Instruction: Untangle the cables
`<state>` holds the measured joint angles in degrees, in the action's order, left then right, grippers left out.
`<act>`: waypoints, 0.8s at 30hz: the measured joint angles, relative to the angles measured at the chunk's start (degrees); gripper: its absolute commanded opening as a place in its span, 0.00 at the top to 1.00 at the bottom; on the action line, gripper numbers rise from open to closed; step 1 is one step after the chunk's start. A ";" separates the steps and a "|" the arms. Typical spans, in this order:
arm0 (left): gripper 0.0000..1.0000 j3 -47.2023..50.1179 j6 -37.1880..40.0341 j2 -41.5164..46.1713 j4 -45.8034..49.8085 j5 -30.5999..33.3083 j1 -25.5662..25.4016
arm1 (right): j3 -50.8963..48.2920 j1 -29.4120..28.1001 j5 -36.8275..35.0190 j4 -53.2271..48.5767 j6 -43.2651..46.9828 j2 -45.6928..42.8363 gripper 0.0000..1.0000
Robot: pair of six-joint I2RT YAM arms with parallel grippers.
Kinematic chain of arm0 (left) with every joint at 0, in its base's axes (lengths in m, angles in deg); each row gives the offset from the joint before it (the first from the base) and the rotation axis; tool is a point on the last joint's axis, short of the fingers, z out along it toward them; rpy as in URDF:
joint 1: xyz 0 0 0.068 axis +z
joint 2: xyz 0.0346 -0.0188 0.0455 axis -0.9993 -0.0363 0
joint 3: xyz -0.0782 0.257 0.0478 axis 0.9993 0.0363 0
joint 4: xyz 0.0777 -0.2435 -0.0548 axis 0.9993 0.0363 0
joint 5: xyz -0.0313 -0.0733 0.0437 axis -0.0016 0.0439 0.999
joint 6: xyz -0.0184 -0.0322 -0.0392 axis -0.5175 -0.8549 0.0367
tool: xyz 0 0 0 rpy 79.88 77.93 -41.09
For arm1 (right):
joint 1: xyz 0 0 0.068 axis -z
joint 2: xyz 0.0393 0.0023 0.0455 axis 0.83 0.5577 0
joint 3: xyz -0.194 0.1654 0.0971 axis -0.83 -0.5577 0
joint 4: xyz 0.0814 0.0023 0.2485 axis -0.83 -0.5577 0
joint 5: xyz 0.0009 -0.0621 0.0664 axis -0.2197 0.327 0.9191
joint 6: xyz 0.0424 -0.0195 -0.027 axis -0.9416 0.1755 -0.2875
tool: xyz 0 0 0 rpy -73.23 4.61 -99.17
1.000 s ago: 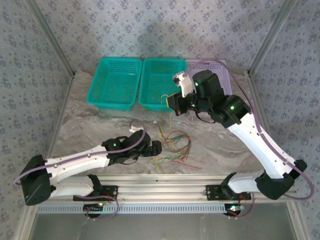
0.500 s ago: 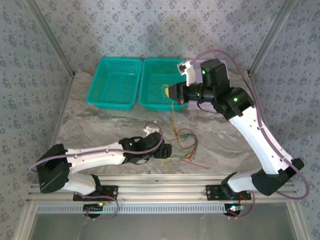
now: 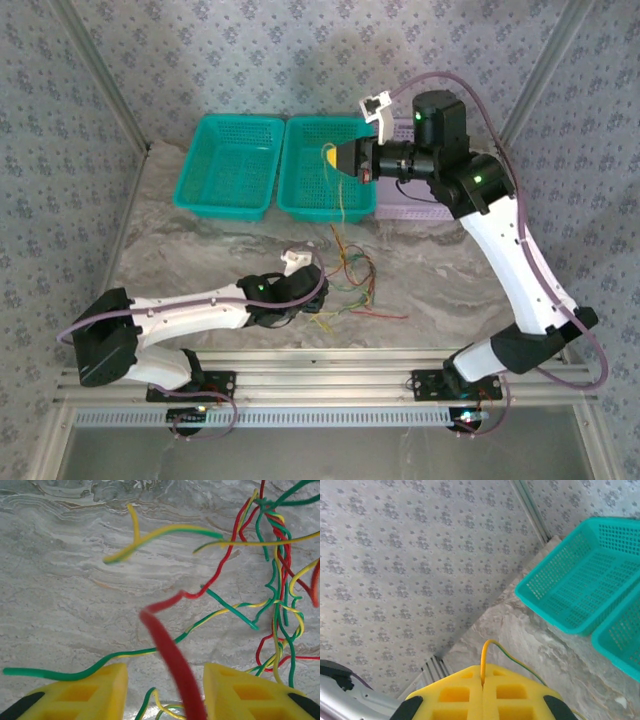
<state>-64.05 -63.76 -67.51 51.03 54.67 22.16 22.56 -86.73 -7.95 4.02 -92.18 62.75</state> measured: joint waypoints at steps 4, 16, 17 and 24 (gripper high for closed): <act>0.79 1.81 -0.28 1.44 -0.02 0.74 0.46 | 4.15 0.02 1.77 -0.70 -1.14 1.90 1.00; 0.74 8.70 0.70 10.84 -0.07 0.94 6.08 | 11.08 0.02 8.76 -1.11 -6.03 4.22 1.00; 0.67 9.35 0.81 12.13 -0.42 0.87 6.51 | 11.08 0.02 9.46 -0.79 -6.36 4.22 1.00; 0.33 12.35 2.56 20.26 -2.60 -0.09 7.76 | 8.28 -0.04 12.07 1.20 -7.32 4.20 1.00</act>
<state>-51.71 -61.20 -47.24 48.43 54.59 29.92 30.84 -86.78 4.12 5.22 -99.50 66.94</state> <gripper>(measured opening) 0.600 0.045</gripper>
